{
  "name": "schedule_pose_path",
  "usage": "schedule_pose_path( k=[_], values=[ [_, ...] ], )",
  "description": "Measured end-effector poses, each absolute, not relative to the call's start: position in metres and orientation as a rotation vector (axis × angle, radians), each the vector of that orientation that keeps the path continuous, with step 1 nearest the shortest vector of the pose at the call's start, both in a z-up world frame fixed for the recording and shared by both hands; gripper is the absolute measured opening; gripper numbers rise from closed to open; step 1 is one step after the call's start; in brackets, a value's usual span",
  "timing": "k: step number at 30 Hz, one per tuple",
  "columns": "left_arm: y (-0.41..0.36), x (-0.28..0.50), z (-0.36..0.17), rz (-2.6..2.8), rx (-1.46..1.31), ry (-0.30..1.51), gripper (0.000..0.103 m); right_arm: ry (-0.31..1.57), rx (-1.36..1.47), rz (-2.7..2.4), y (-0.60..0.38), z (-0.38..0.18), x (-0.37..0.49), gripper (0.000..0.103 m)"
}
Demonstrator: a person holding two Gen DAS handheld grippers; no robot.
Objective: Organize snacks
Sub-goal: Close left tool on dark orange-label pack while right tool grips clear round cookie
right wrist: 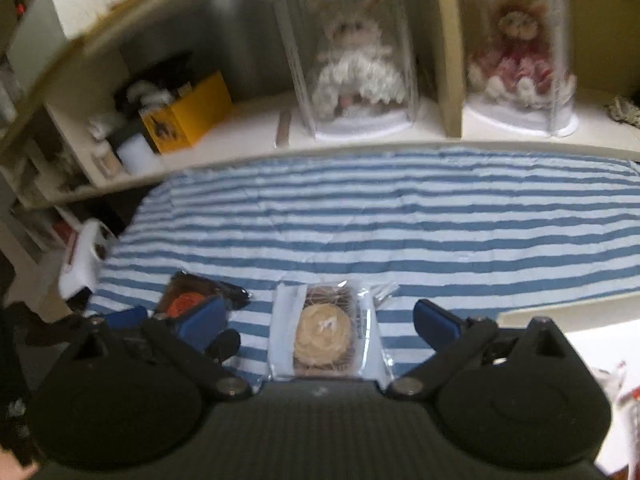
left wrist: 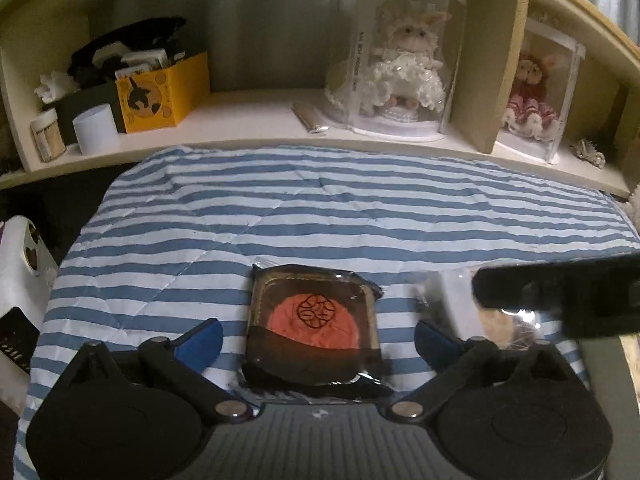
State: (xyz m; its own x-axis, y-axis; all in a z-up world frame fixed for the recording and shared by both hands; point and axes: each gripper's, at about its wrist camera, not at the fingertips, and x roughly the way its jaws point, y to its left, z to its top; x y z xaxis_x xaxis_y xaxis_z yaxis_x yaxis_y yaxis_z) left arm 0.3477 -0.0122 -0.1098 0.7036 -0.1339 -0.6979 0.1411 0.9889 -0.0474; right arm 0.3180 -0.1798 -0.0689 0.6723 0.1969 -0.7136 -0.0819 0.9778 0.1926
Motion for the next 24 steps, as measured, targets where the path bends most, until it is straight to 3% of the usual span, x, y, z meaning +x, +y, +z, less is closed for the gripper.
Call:
schedule_pose_path(
  k=[8, 14, 24],
  values=[
    [-0.009, 0.357, -0.122, -0.140, 0.042, 0.804, 0.083, 0.987, 0.049, 0.078, -0.154, -0.099, 0.359, 0.095],
    [-0.005, 0.357, -0.119, -0.136, 0.008, 0.801, 0.069, 1.007, 0.108, 0.138, -0.163, -0.111, 0.359, 0.072],
    [0.006, 0.341, -0.104, -0.138, -0.091, 0.824, 0.066, 0.944, 0.109, 0.139, -0.185, -0.096, 0.329, 0.069]
  ],
)
